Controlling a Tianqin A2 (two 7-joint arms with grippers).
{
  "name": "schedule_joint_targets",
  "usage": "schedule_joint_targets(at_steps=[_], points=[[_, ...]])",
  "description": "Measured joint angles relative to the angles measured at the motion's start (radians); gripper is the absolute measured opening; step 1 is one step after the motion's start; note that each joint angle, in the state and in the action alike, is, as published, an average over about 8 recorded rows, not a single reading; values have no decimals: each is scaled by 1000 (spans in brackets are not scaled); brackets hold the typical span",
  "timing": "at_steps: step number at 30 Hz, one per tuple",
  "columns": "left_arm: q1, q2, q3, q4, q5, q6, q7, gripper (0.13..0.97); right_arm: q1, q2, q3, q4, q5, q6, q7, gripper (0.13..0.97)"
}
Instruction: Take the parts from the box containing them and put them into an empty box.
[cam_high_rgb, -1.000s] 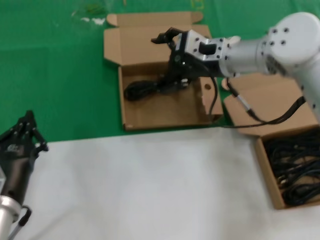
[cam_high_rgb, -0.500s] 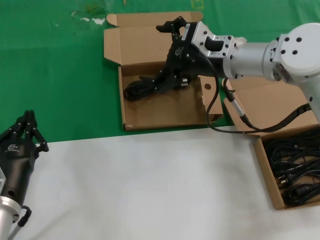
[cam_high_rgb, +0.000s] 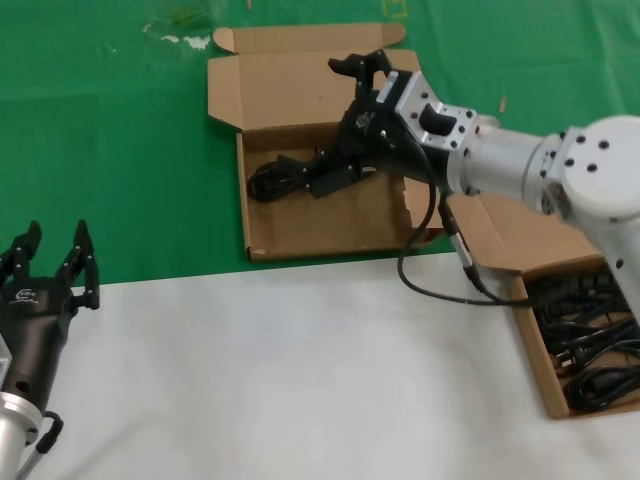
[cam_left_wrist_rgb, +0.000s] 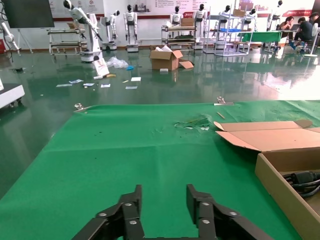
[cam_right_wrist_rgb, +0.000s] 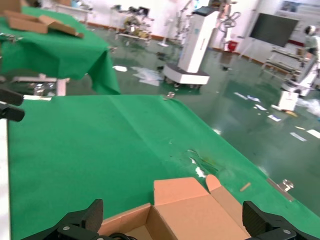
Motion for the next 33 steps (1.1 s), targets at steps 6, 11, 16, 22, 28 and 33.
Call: schedule_joint_targets(at_steps=[6, 11, 16, 22, 28, 33], points=[[0, 0, 0, 0, 0, 0, 0, 374, -81, 0, 34, 51, 33, 67, -1, 964], [0, 0, 0, 0, 0, 0, 0, 461, -148, 0, 62, 94, 61, 123, -2, 966], [0, 0, 0, 0, 0, 0, 0, 597, -216, 0, 91, 137, 89, 180, -4, 966], [0, 0, 0, 0, 0, 0, 0, 719, -297, -1, 125, 189, 122, 247, -5, 966], [0, 0, 0, 0, 0, 0, 0, 840, -378, -1, 159, 240, 155, 315, -6, 966], [0, 0, 0, 0, 0, 0, 0, 888, -447, -1, 188, 284, 183, 372, -7, 966]])
